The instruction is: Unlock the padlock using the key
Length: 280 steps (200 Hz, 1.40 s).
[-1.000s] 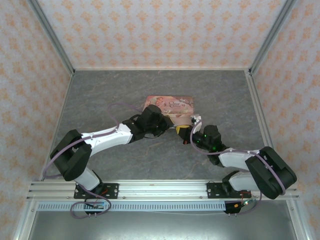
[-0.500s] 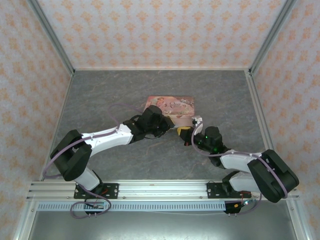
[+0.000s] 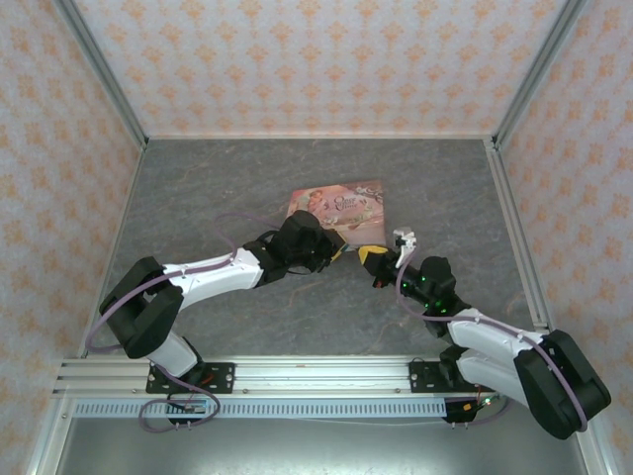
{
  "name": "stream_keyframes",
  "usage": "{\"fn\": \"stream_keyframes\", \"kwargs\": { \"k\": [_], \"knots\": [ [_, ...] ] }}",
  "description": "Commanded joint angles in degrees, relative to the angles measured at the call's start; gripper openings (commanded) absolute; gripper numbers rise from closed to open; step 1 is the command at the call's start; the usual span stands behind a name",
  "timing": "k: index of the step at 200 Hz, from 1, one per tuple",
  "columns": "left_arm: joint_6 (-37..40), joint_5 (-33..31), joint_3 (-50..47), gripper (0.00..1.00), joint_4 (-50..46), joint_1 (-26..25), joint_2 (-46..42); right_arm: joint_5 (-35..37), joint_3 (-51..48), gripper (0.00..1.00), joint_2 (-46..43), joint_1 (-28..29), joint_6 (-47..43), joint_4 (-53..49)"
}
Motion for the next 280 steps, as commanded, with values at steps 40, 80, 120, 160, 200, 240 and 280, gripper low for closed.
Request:
{"fn": "stream_keyframes", "kwargs": {
  "k": [40,80,120,160,200,240,280],
  "knots": [
    [-3.0,0.13,-0.17,0.12,3.75,-0.44,-2.94,-0.46,0.87,0.0,6.16,-0.33,2.29,5.42],
    [-2.92,-0.12,-0.22,0.12,3.48,-0.48,-3.07,-0.13,1.7,0.0,8.67,-0.31,2.63,7.43],
    [-2.92,0.02,-0.13,0.12,3.39,-0.48,-2.85,-0.5,1.93,0.0,11.46,-0.29,3.02,9.53],
    [-2.74,0.03,-0.08,0.12,3.05,-0.49,-2.94,-0.66,1.85,0.0,11.07,-0.31,3.11,9.78],
    [-2.74,0.1,-0.07,0.12,3.04,-0.5,-2.85,-1.16,1.88,0.0,11.11,-0.34,3.38,10.17],
    [-2.73,0.28,-0.01,0.12,3.03,-0.44,-2.95,-0.84,2.21,0.0,11.84,-0.32,3.35,10.13],
    [-2.73,0.19,-0.07,0.12,2.91,-0.51,-2.93,-0.58,2.83,0.0,12.77,-0.3,2.9,9.01]
  ]
}}
